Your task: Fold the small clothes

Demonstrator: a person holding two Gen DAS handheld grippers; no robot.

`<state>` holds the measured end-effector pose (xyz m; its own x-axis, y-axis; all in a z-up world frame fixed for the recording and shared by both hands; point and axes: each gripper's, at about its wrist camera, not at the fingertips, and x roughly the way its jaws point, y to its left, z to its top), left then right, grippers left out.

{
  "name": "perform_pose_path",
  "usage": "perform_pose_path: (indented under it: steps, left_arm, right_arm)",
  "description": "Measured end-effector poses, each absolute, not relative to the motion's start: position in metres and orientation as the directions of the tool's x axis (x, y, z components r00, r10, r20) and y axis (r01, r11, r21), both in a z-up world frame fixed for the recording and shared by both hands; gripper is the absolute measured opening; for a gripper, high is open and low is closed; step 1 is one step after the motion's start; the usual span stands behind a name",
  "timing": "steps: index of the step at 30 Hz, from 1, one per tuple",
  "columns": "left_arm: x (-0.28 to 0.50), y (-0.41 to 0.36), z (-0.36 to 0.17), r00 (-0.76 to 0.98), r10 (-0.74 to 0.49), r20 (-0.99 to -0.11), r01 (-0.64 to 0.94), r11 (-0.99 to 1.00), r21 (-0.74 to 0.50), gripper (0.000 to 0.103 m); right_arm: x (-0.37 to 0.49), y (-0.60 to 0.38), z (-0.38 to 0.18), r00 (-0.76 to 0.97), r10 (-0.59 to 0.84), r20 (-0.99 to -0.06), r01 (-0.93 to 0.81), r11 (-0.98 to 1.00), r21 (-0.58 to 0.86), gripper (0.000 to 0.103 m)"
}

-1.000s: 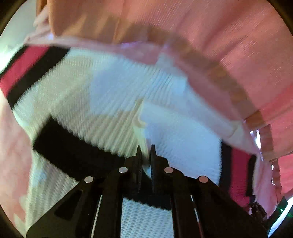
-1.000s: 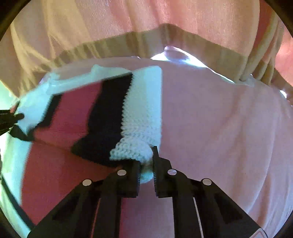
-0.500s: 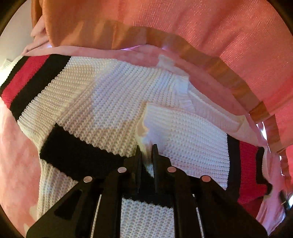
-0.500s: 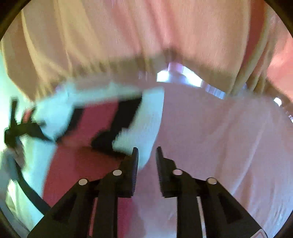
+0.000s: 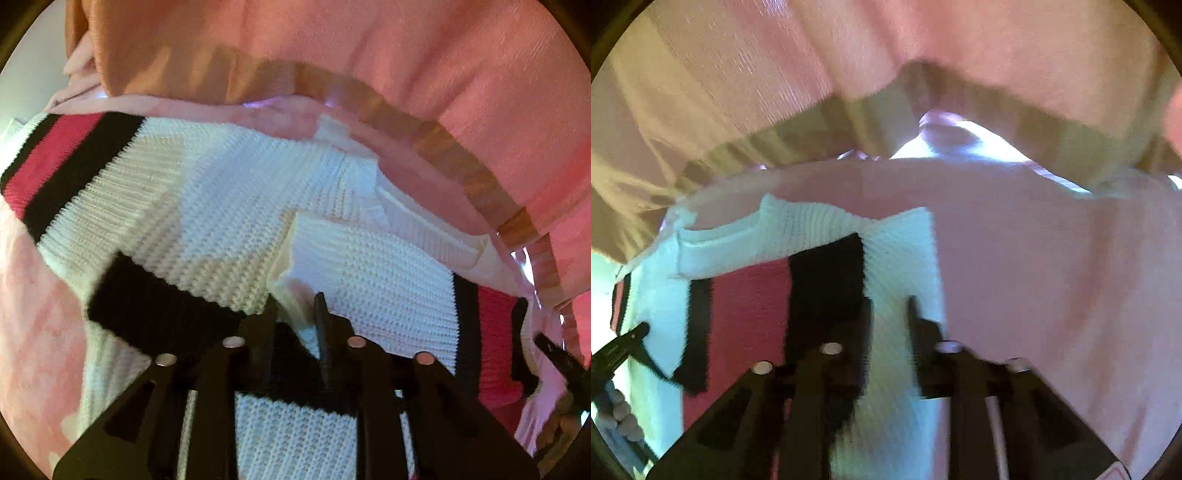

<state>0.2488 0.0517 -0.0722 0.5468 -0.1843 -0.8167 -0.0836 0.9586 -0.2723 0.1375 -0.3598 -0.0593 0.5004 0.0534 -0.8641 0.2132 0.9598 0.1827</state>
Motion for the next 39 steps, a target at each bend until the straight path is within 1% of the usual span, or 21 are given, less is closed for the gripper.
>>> perform_pose_path:
  steps: [1, 2, 3, 5, 8, 11, 12, 13, 14, 15, 19, 21, 24, 27, 29, 31, 32, 34, 37, 38, 39]
  left_arm:
    - [0.245, 0.054, -0.067, 0.559, -0.178, -0.81, -0.079, 0.961, -0.266, 0.029]
    - [0.239, 0.059, -0.059, 0.575, -0.175, -0.799, -0.066, 0.964, -0.258, 0.038]
    - [0.234, 0.063, -0.054, 0.584, -0.164, -0.795, -0.064, 0.967, -0.246, 0.049]
    - [0.224, 0.076, -0.047, 0.606, -0.129, -0.785, -0.083, 0.971, -0.224, 0.059]
    - [0.212, 0.104, -0.047, 0.609, -0.109, -0.786, -0.126, 0.965, -0.232, 0.059]
    - [0.205, 0.134, -0.048, 0.609, -0.072, -0.79, -0.191, 0.953, -0.235, 0.059]
    - [0.203, 0.147, -0.047, 0.614, -0.058, -0.787, -0.219, 0.945, -0.241, 0.059]
    - [0.202, 0.156, -0.047, 0.617, -0.051, -0.785, -0.239, 0.938, -0.249, 0.059]
    - [0.201, 0.165, -0.047, 0.62, -0.048, -0.783, -0.259, 0.93, -0.261, 0.059]
    - [0.201, 0.176, -0.048, 0.623, -0.049, -0.781, -0.286, 0.915, -0.285, 0.059]
    - [0.204, 0.201, -0.056, 0.618, -0.06, -0.784, -0.365, 0.862, -0.353, 0.059]
    - [0.208, 0.199, -0.062, 0.604, -0.052, -0.795, -0.377, 0.861, -0.343, 0.059]
    - [0.213, 0.185, -0.066, 0.596, -0.047, -0.802, -0.358, 0.879, -0.317, 0.059]
    - [0.216, 0.169, -0.067, 0.591, -0.053, -0.805, -0.323, 0.899, -0.296, 0.059]
    - [0.214, 0.155, -0.063, 0.597, -0.064, -0.8, -0.289, 0.913, -0.289, 0.059]
    - [0.209, 0.129, -0.059, 0.601, -0.154, -0.784, -0.206, 0.918, -0.339, 0.061]
    - [0.207, 0.117, -0.061, 0.59, -0.213, -0.779, -0.171, 0.91, -0.378, 0.068]
    - [0.205, 0.078, -0.074, 0.529, -0.337, -0.779, -0.106, 0.884, -0.455, 0.072]
    - [0.212, 0.033, -0.094, 0.44, -0.402, -0.803, -0.042, 0.884, -0.466, 0.071]
    - [0.213, 0.021, -0.098, 0.434, -0.382, -0.816, -0.024, 0.901, -0.434, 0.067]
    - [0.213, 0.009, -0.096, 0.47, -0.305, -0.828, -0.008, 0.937, -0.35, 0.046]
  right_arm:
    - [0.121, -0.359, -0.054, 0.503, 0.053, -0.863, 0.196, 0.965, 0.173, 0.053]
    - [0.106, -0.357, -0.05, 0.504, 0.052, -0.862, 0.187, 0.968, 0.168, 0.062]
    - [0.09, -0.358, -0.051, 0.501, 0.063, -0.863, 0.186, 0.966, 0.179, 0.064]
    - [0.076, -0.369, -0.061, 0.476, 0.098, -0.874, 0.21, 0.952, 0.221, 0.064]
    - [0.085, -0.379, -0.082, 0.447, 0.198, -0.872, 0.269, 0.9, 0.342, 0.064]
    - [0.101, -0.371, -0.097, 0.461, 0.342, -0.819, 0.289, 0.815, 0.503, 0.064]
    - [0.105, -0.364, -0.104, 0.456, 0.364, -0.812, 0.305, 0.794, 0.526, 0.063]
    - [0.108, -0.356, -0.108, 0.451, 0.348, -0.822, 0.319, 0.797, 0.513, 0.049]
    - [0.109, -0.349, -0.108, 0.454, 0.295, -0.841, 0.321, 0.826, 0.463, 0.03]
    - [0.11, -0.342, -0.105, 0.463, 0.251, -0.85, 0.298, 0.859, 0.416, 0.02]
    - [0.11, -0.35, -0.084, 0.492, 0.152, -0.857, 0.34, 0.873, 0.35, 0.014]
    - [0.107, -0.368, -0.077, 0.5, 0.092, -0.861, 0.376, 0.872, 0.312, 0.013]
    - [0.104, -0.387, -0.077, 0.5, 0.095, -0.861, 0.399, 0.857, 0.326, 0.013]
    - [0.113, -0.362, -0.079, 0.434, 0.106, -0.895, 0.273, 0.931, 0.242, 0.019]
    - [0.114, -0.352, -0.076, 0.428, 0.056, -0.902, 0.251, 0.951, 0.178, 0.031]
    - [0.115, -0.354, -0.064, 0.429, 0.032, -0.903, 0.249, 0.957, 0.152, 0.042]
    - [0.113, -0.358, -0.056, 0.453, 0.029, -0.891, 0.256, 0.953, 0.161, 0.05]
    - [0.103, -0.367, -0.045, 0.483, 0.019, -0.875, 0.256, 0.953, 0.162, 0.054]
    - [0.092, -0.379, -0.034, 0.502, 0.017, -0.865, 0.247, 0.956, 0.162, 0.056]
    - [0.089, -0.381, -0.031, 0.503, 0.0, -0.864, 0.243, 0.96, 0.141, 0.058]
    - [0.088, -0.382, -0.029, 0.504, -0.021, -0.863, 0.227, 0.968, 0.11, 0.06]
